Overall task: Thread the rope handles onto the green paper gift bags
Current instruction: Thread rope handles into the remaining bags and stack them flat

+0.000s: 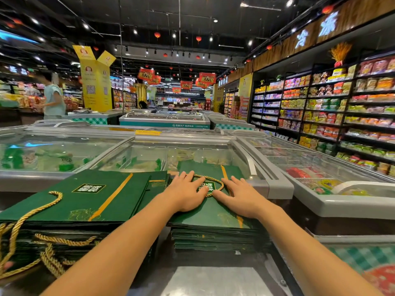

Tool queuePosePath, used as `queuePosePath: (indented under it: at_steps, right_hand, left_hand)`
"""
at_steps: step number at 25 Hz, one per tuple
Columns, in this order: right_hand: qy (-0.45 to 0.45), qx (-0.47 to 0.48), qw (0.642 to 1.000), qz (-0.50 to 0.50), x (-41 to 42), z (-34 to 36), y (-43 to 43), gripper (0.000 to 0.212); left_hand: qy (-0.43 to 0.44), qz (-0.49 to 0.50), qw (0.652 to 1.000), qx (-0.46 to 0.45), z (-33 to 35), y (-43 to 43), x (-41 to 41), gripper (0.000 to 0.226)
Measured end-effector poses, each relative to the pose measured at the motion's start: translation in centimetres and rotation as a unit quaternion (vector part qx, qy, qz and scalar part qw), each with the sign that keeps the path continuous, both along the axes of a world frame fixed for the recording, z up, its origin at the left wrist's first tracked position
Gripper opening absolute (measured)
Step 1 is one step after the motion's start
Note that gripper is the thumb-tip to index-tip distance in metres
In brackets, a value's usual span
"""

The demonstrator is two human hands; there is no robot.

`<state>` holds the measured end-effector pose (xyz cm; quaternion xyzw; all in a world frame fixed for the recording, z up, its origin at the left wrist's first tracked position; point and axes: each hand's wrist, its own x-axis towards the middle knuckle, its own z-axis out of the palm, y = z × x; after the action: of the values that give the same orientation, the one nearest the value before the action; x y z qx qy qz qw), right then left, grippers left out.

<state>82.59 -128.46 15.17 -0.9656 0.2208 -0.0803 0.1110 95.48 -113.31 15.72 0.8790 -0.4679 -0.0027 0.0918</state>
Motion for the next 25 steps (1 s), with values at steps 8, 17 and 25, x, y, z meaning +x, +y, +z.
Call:
queuePosePath:
  at_steps: [8, 17, 25]
  right_hand:
    - [0.012, -0.027, 0.999, -0.011, 0.3, -2.7, -0.4, 0.079]
    - [-0.009, -0.103, 0.995, 0.0, 0.0, -0.3, 0.5, 0.073]
    - [-0.231, 0.031, 0.959, 0.159, 0.7, 4.5, 13.4, 0.03]
  left_hand:
    - [0.006, 0.014, 1.0, 0.012, -2.3, -0.6, -0.2, 0.063]
    - [-0.049, 0.025, 0.997, -0.06, -0.1, 1.1, -1.7, 0.056]
    - [-0.083, 0.163, 0.976, -0.115, 6.5, 17.8, 1.6, 0.035]
